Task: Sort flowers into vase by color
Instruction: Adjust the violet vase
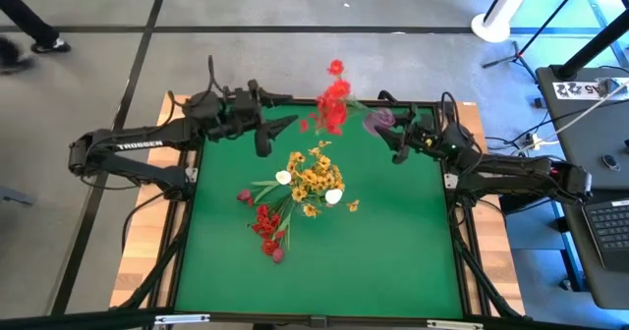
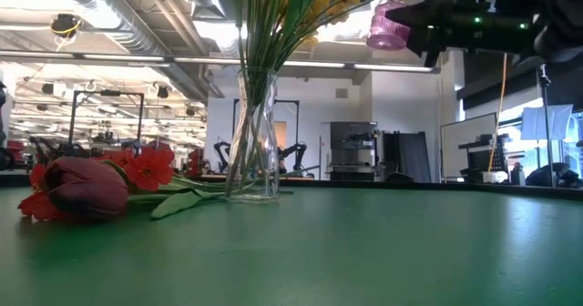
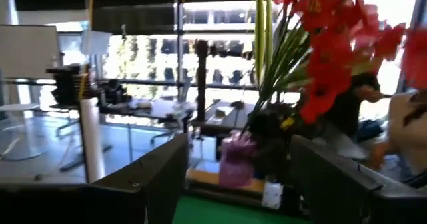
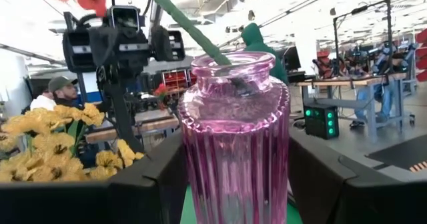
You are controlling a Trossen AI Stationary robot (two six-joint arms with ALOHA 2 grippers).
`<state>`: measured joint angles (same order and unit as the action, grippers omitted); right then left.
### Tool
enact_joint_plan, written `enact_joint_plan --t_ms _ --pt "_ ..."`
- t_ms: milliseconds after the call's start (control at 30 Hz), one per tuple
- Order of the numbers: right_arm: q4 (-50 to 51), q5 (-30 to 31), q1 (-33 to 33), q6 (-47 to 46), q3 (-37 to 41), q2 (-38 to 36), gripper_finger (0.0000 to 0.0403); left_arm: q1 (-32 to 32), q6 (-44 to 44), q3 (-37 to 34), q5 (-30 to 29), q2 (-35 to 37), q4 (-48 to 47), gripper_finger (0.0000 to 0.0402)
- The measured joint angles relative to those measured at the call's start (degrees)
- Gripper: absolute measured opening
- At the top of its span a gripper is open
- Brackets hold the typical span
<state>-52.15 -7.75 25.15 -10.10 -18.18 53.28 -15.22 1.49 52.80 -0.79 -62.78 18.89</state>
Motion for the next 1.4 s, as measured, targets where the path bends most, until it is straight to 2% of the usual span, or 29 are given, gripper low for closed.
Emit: enact_joint_plan --t_ms 167,533,867,1400 --pt "-0.1 -0.5 0.0 -0.5 -2.8 3.3 0.0204 0.3 1.4 4.8 4.6 -4.8 -0.5 0.0256" --pt "0.3 -2.4 0.0 -3.9 -9.5 12.5 0.0204 0.6 1.0 11.2 4.8 -13.8 0.2 0.0256" --pt "3.6 -2.5 0.0 -4.9 -14.1 16.8 0.0204 2.0 -2.0 12.7 5.5 -14.2 -0.3 0.0256" --pt "9.3 -2.9 0.0 -5.1 -15.6 16.9 0.0204 1.8 -5.0 12.7 3.3 -14.2 -5.3 0.0256"
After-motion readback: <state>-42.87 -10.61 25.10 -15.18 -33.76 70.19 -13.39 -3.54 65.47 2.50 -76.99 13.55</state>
